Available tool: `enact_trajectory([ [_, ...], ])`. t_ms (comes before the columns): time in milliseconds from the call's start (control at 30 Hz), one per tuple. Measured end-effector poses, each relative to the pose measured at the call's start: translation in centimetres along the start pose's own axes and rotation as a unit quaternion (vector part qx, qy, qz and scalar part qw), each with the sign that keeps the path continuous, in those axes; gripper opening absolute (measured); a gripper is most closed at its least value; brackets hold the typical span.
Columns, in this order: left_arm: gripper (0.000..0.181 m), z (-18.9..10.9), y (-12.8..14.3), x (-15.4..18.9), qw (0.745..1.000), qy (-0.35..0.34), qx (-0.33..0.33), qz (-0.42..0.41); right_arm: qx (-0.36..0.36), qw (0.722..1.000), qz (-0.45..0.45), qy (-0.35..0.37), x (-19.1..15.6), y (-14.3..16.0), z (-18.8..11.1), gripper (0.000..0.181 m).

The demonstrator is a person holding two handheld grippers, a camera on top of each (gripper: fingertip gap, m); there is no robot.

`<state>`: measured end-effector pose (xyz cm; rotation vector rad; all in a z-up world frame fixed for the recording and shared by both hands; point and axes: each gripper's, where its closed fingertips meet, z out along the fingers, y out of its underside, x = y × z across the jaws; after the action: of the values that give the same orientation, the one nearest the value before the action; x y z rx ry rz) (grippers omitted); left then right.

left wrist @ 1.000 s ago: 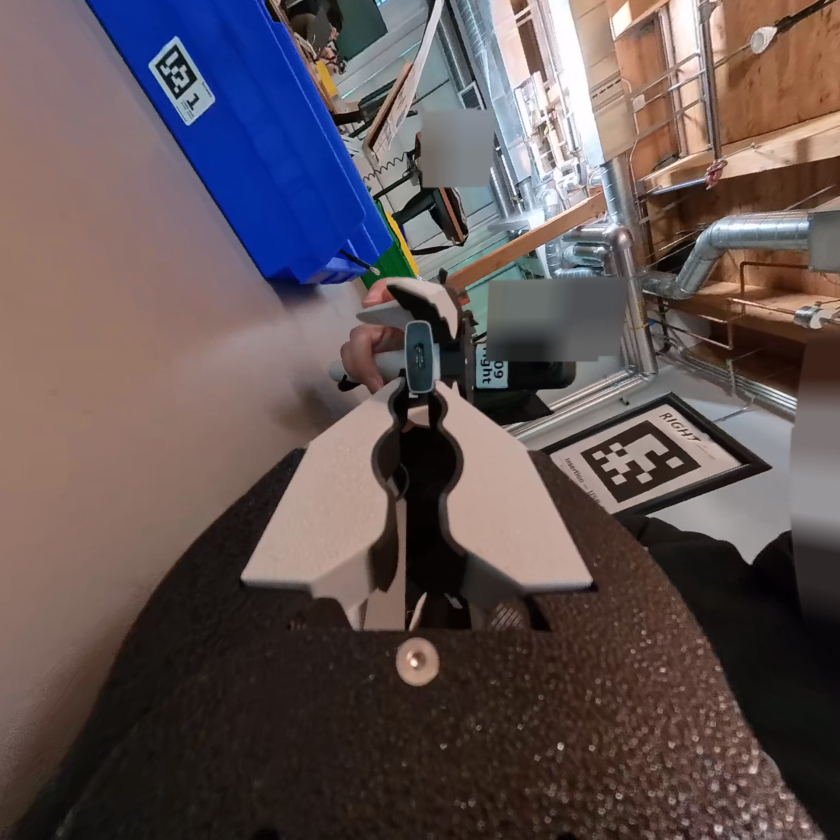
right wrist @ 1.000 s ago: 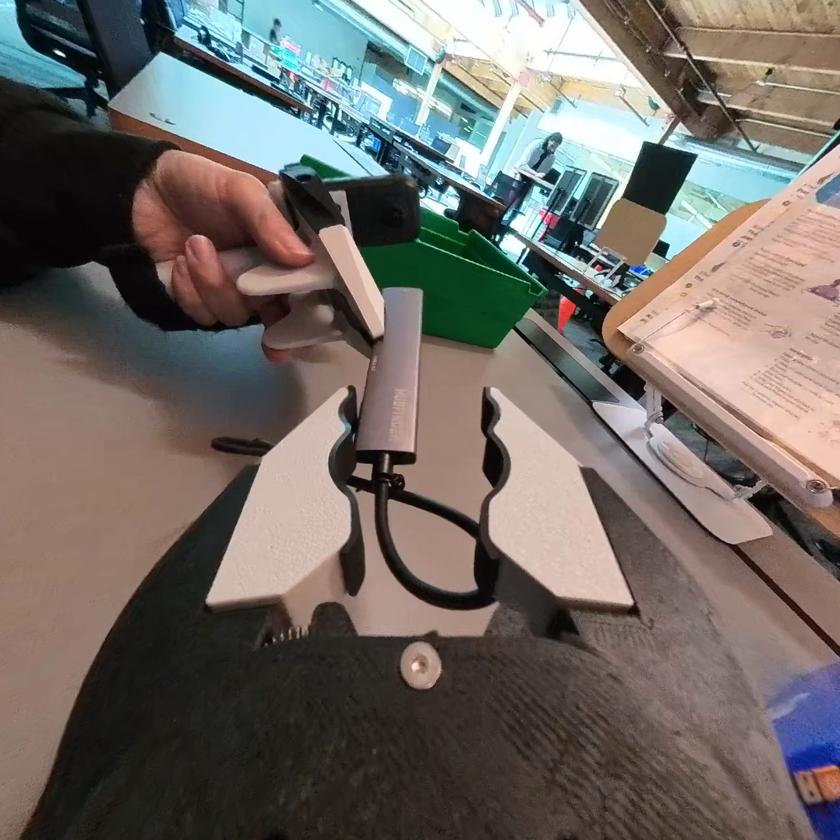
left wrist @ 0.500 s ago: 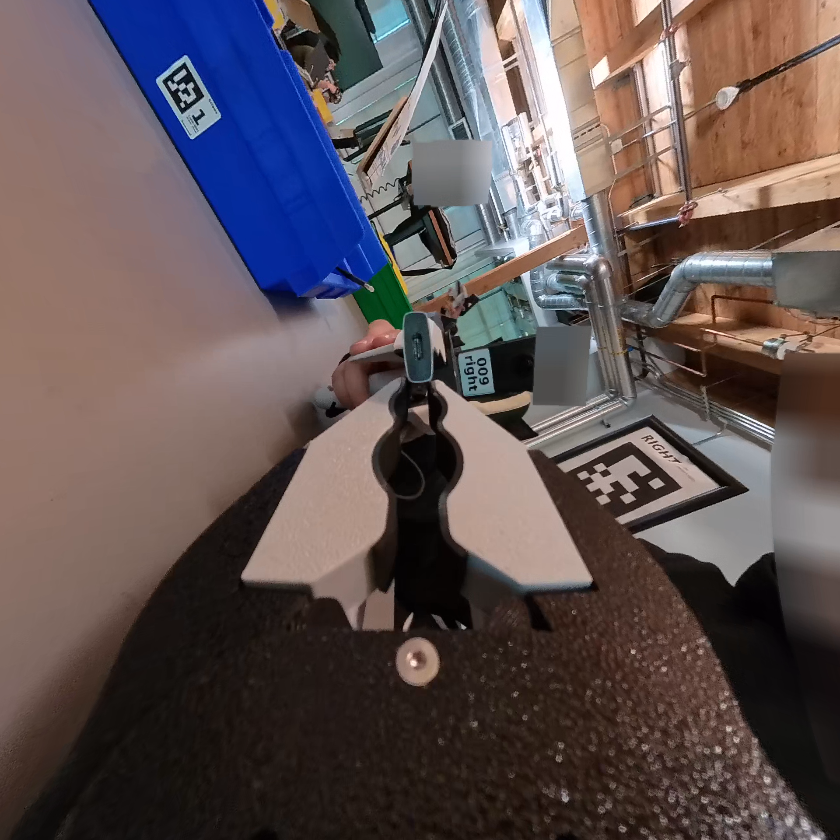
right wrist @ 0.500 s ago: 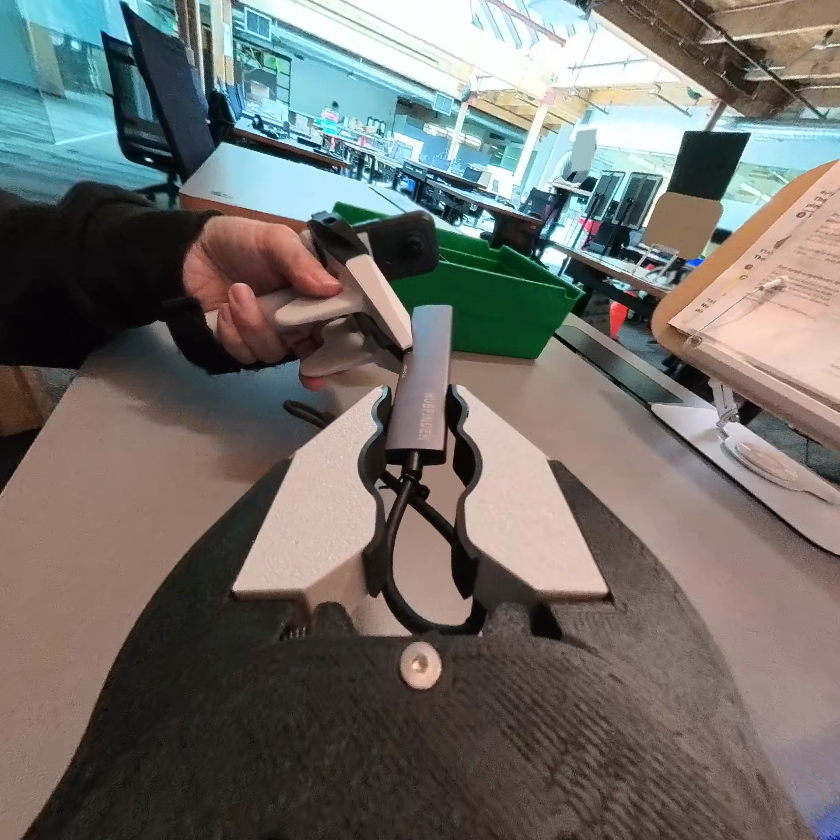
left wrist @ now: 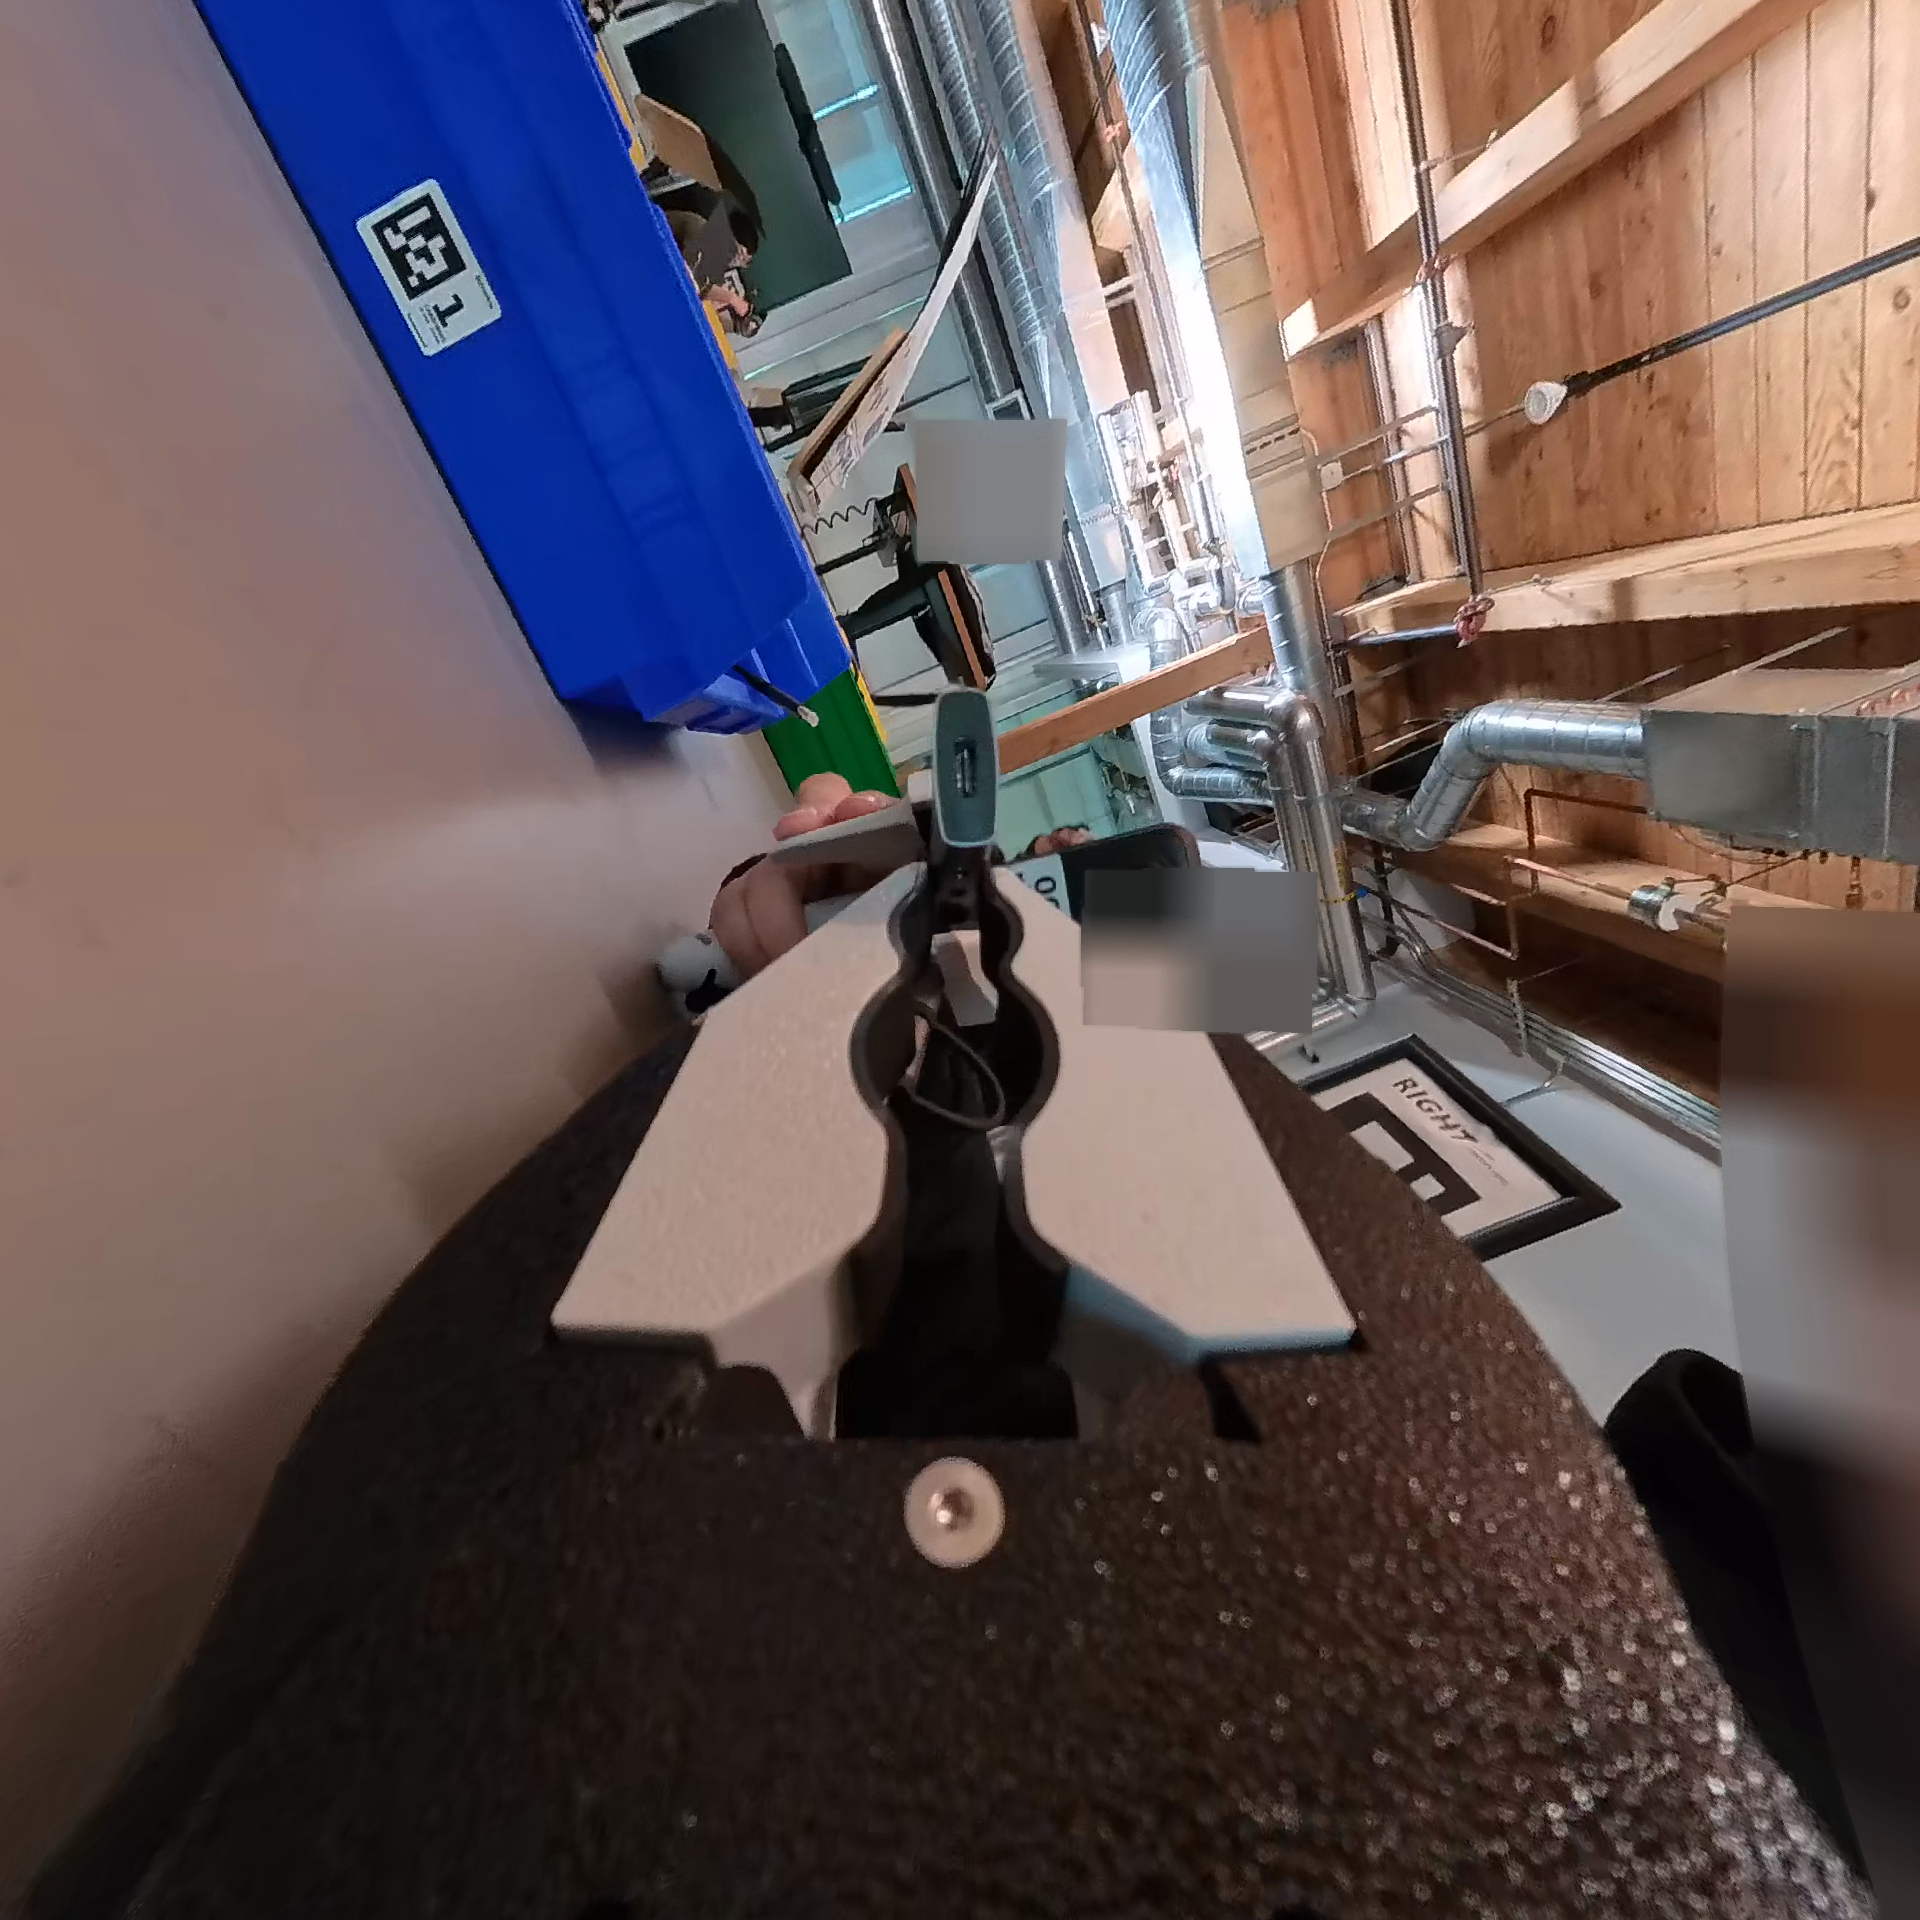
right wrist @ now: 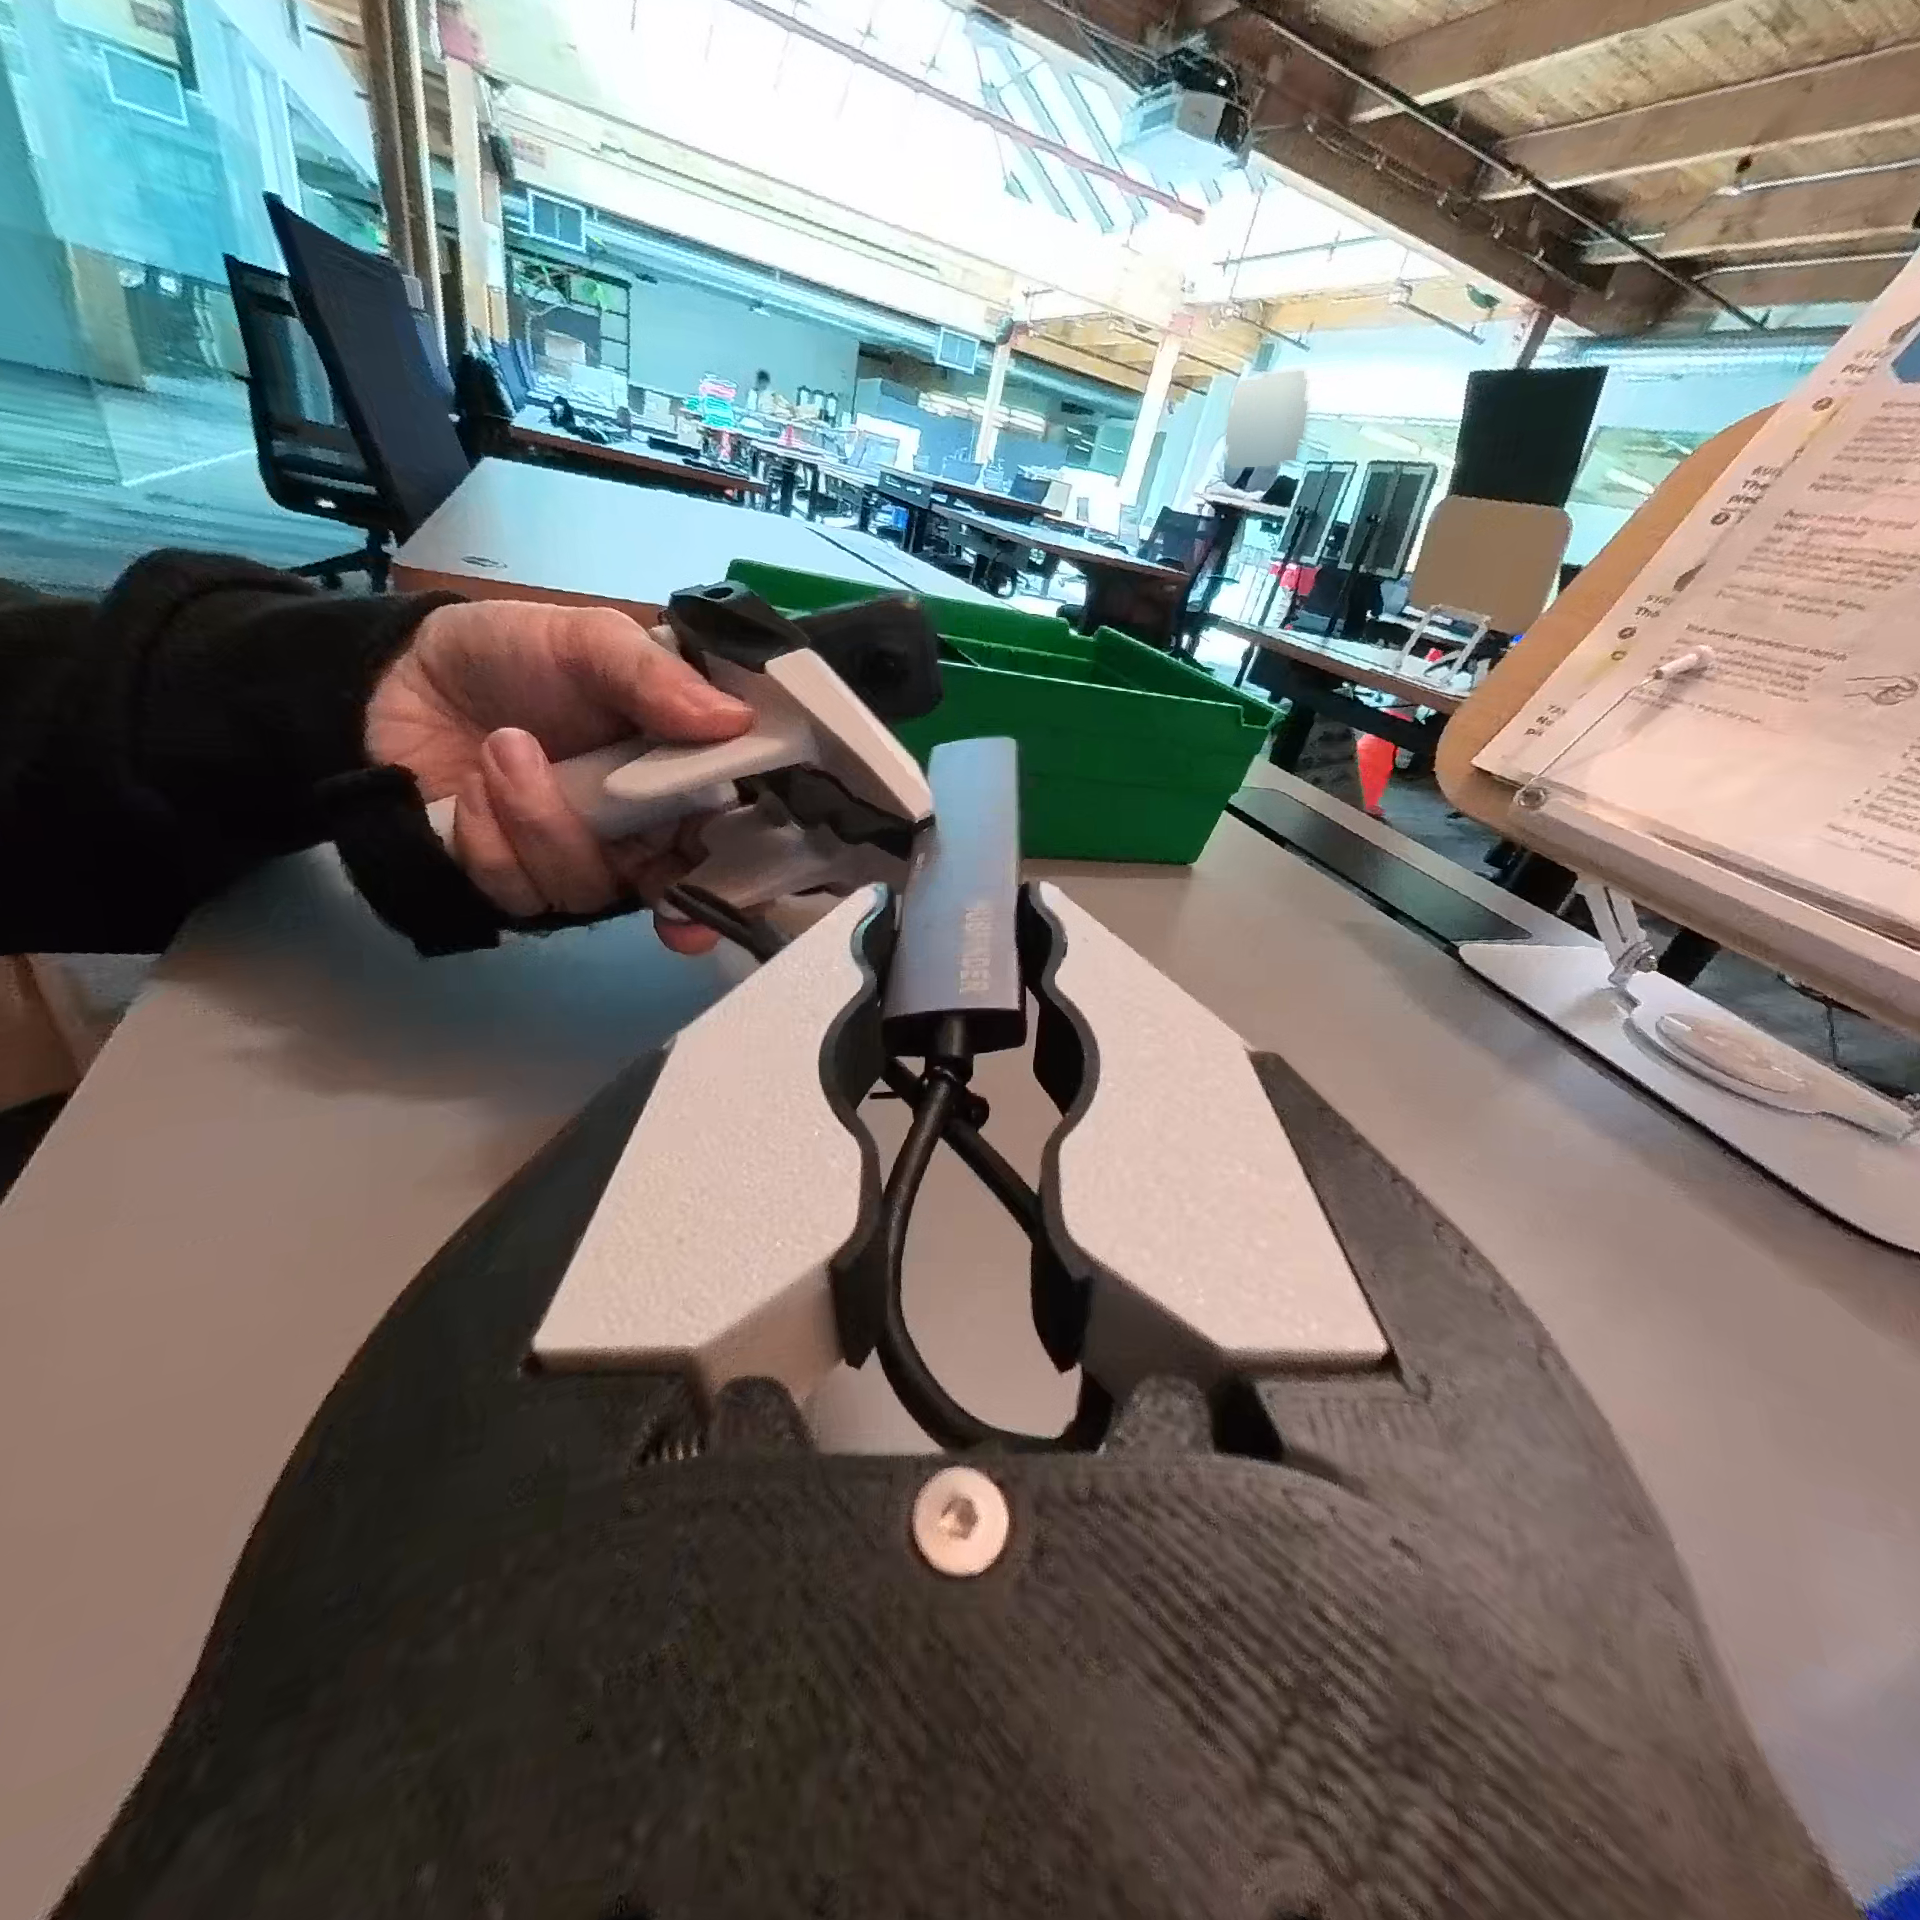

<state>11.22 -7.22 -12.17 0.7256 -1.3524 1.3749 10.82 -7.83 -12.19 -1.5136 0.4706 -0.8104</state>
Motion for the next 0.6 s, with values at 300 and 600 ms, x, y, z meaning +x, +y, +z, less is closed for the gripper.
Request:
enact_trajectory([
  [300, 0.006, 0.2, 0.1, 0.6, 1.0, 0.0, 0.0, 0.025, 0.011, 0.999, 0.047, -0.013, -0.1, -0.4, -0.3, 0.023],
  [600, 0.032, -9.4, -7.8, 6.9, 0.848, -0.27, 0.062, 0.452, 0.114, 0.976, 0.187, -0.005, 3.2, -2.1, -3.1, 0.023],
])
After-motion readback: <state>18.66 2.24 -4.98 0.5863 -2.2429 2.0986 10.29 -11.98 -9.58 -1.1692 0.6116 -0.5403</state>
